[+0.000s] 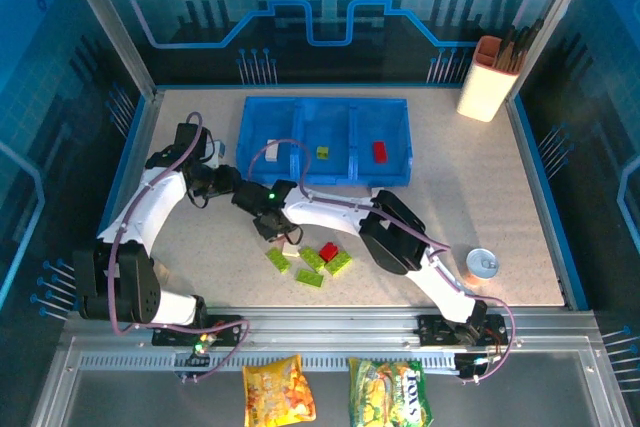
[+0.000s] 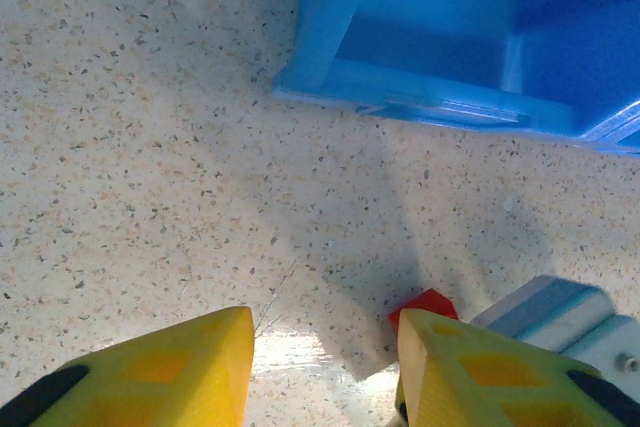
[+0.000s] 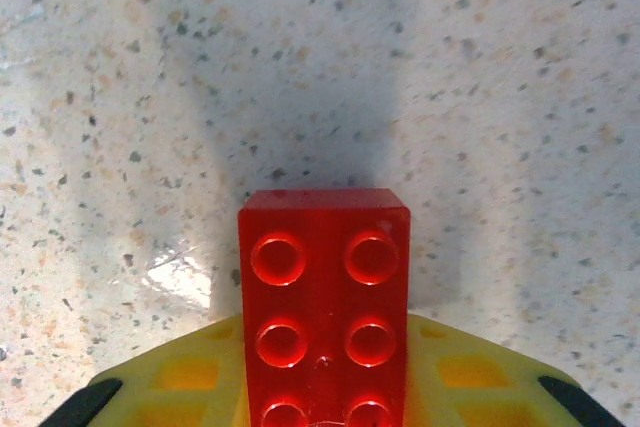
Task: Sort the legos into containers by color
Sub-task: Pick up the lego from the center of the table.
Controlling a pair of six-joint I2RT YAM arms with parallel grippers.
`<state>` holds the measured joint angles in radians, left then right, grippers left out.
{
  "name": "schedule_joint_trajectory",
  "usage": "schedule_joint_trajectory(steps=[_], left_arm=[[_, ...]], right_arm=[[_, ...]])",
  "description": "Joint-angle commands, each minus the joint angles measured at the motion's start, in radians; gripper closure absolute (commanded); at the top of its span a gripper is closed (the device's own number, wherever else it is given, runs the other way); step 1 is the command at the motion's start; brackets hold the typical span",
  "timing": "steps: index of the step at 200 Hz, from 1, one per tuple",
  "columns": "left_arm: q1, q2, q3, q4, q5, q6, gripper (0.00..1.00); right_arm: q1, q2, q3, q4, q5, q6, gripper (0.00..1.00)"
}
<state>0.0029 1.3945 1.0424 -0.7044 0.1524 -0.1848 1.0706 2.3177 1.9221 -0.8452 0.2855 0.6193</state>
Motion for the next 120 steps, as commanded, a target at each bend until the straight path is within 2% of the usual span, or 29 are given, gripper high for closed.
schedule_joint_trajectory(steps=[1, 120], left_arm=[[0.000, 0.015, -0.002, -0.009, 0.017, 0.001, 0.56], [0.001, 0.035, 0.005, -0.016, 0.019, 0.004, 0.57]], right_arm=[[-0.033, -0.080, -0.037, 0.002, 0.015, -0.009, 0.69], [-0.195, -0.396, -0.492, 0.086, 0.078, 0.014, 0.69]])
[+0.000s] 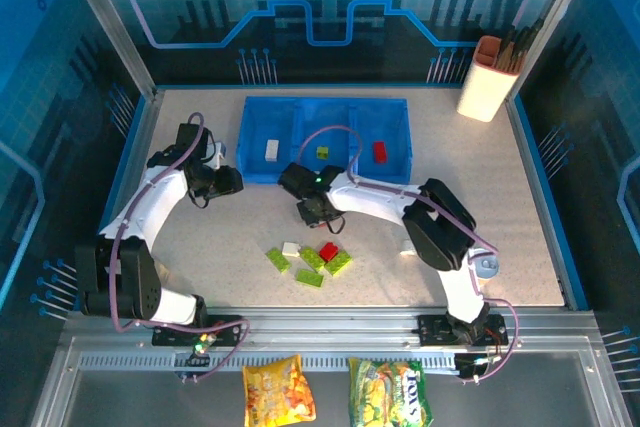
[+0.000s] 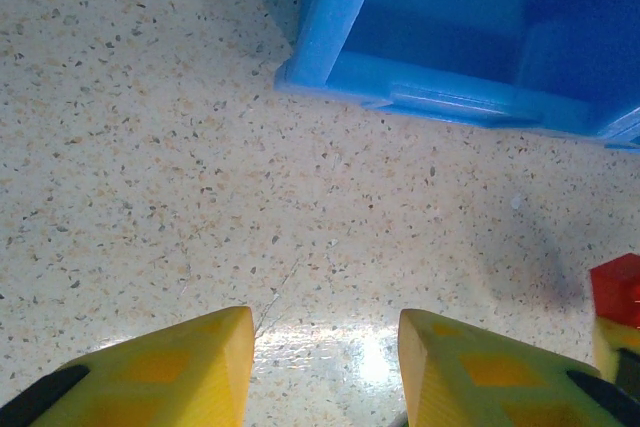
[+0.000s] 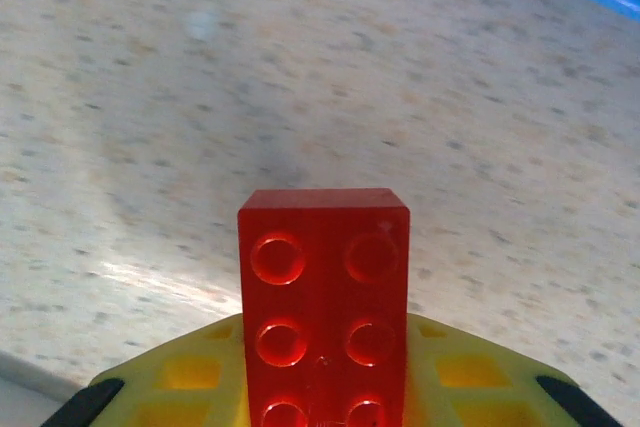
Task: Sort the legos into containers by color
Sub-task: Pick up the lego from the center of the table, then place the lego in the container.
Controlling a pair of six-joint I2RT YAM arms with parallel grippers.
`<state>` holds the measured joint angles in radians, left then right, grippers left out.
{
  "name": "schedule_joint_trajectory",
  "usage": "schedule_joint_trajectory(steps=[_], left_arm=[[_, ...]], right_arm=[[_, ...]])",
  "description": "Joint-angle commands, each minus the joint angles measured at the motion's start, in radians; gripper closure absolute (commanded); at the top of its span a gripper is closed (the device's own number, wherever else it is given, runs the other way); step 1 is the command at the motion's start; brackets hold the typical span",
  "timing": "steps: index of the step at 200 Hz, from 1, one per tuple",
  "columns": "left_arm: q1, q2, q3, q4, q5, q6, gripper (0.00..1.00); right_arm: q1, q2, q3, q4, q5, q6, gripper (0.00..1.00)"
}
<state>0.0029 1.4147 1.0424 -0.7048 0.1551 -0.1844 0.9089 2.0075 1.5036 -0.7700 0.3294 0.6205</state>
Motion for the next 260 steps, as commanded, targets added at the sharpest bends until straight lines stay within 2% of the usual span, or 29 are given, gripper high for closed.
schedule_joint_trajectory(steps=[1, 64, 132, 183, 260], left_arm=[[0.002, 0.015, 0.005, -0.014, 0.017, 0.004, 0.57], [0.001, 0.027, 0.010, -0.019, 0.014, 0.005, 0.56], [0.001, 0.029, 0.010, -0.022, 0.014, 0.007, 0.56], [0.000, 0.024, 0.011, -0.024, 0.017, 0.011, 0.56], [0.001, 0.039, 0.022, -0.027, 0.019, 0.014, 0.56]], right_arm=[[-0.035, -0.088, -0.077, 0.011, 0.035, 0.013, 0.69], [-0.141, -0.261, -0.268, 0.017, 0.048, 0.006, 0.69], [-0.247, -0.391, -0.348, 0.004, 0.050, -0.028, 0.69], [-0.296, -0.360, -0.284, 0.015, 0.018, -0.075, 0.69], [-0.414, -0.212, -0.067, -0.012, -0.015, -0.191, 0.68]])
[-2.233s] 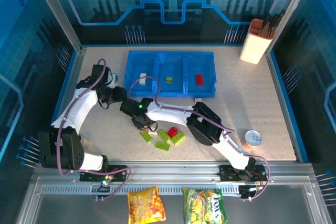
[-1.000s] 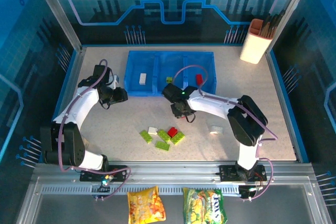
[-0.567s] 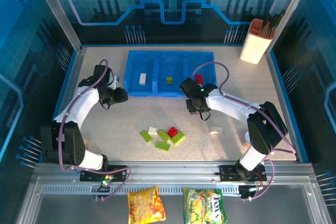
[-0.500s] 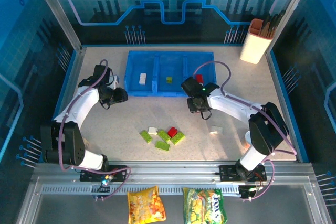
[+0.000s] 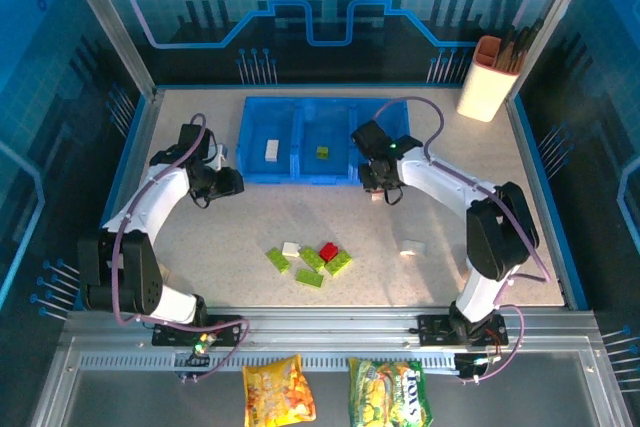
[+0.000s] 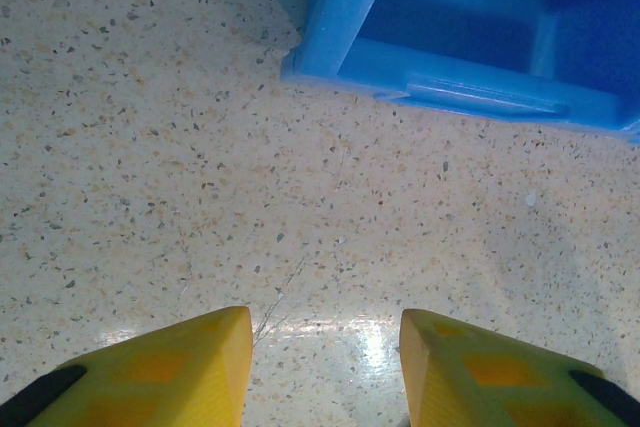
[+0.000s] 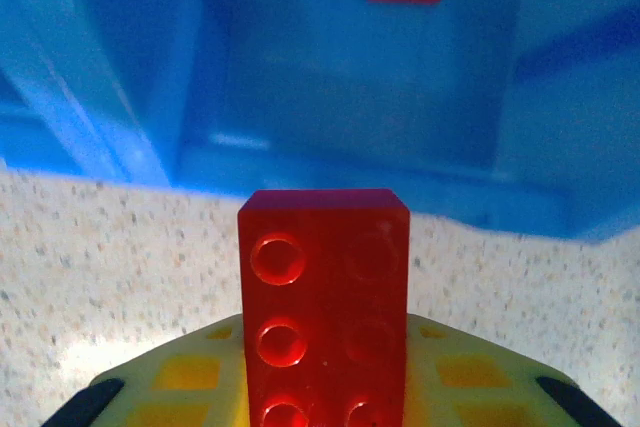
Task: Sort the legos into containers by color
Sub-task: Place the lego in the container.
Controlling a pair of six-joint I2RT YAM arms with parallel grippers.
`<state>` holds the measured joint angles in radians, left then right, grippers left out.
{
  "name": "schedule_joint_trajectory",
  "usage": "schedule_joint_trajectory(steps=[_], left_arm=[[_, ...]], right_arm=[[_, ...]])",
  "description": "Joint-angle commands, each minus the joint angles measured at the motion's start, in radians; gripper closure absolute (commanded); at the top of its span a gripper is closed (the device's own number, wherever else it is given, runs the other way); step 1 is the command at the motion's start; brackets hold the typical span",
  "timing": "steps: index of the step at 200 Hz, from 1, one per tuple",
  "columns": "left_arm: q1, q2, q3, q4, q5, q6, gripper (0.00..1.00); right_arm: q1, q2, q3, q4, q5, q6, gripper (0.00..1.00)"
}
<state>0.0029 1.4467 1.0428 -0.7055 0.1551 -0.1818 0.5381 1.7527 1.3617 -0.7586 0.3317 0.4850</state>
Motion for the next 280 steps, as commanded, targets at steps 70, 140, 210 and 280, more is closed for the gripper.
schedule_joint_trajectory(steps=[70, 140, 210, 280], left_arm=[[0.001, 0.020, 0.028, -0.032, 0.014, 0.018, 0.56], [0.002, 0.049, 0.037, -0.042, 0.001, 0.025, 0.56], [0.003, 0.064, 0.040, -0.051, -0.017, 0.031, 0.54], [0.003, 0.070, 0.039, -0.052, -0.021, 0.031, 0.54]], right_arm=[[-0.144, 0.224, 0.301, -0.039, -0.080, -0.117, 0.67], [-0.194, 0.429, 0.527, -0.053, -0.180, -0.137, 0.67], [-0.226, 0.487, 0.512, 0.012, -0.345, -0.105, 0.67], [-0.243, 0.487, 0.452, 0.042, -0.360, -0.103, 0.65]])
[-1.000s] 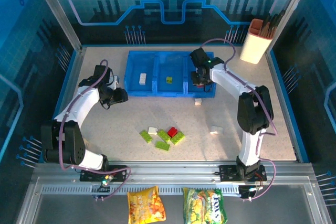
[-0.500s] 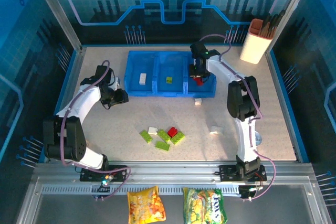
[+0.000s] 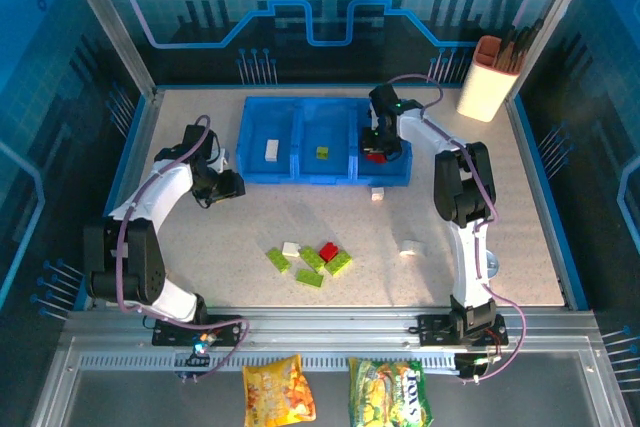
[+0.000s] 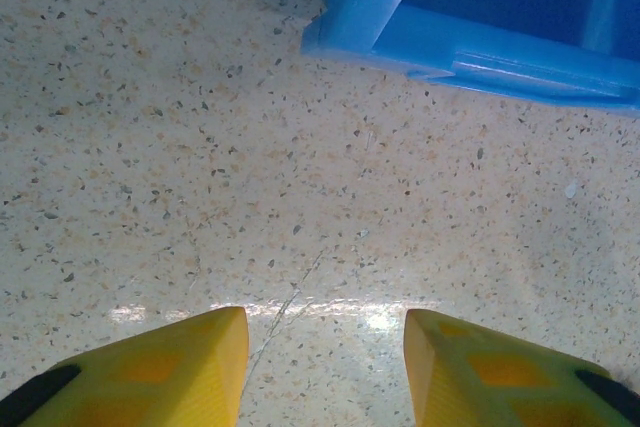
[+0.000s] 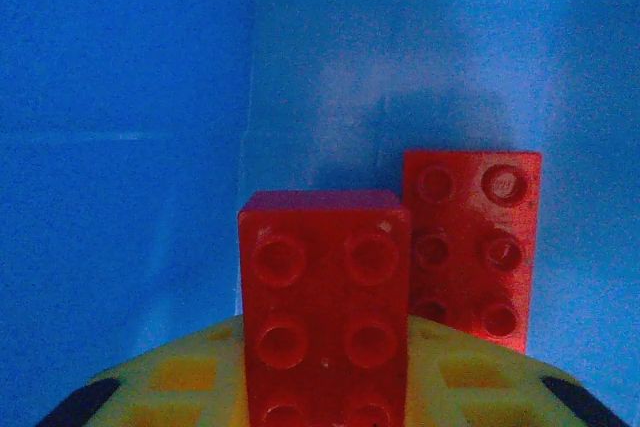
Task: Sort the legos into containers by color
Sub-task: Place the lego in the container.
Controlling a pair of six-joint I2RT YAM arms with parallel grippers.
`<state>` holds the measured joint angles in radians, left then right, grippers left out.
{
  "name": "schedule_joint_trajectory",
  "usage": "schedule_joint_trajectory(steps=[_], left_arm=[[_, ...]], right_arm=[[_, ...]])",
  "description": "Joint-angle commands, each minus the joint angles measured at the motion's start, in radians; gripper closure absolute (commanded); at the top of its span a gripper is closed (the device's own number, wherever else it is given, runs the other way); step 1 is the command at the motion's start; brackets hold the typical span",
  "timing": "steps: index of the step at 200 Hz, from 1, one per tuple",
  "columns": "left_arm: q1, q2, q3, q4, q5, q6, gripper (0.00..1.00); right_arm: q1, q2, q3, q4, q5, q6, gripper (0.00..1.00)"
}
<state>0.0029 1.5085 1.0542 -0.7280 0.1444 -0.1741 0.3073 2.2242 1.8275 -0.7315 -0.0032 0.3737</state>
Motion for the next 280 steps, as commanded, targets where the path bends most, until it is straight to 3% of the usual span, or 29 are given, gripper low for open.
schedule_joint_trajectory(steps=[1, 157, 280], left_arm=[[0.002, 0.009, 0.028, -0.030, -0.010, 0.023, 0.54], [0.002, -0.009, 0.024, -0.028, 0.007, 0.017, 0.54], [0.001, -0.044, 0.008, -0.019, 0.033, 0.011, 0.54]], right_arm=[[-0.012, 0.016, -0.015, 0.015, -0.024, 0.008, 0.64], [-0.013, -0.073, -0.023, -0.011, 0.013, 0.008, 0.57], [0.060, -0.342, -0.275, -0.029, 0.098, 0.015, 0.57]])
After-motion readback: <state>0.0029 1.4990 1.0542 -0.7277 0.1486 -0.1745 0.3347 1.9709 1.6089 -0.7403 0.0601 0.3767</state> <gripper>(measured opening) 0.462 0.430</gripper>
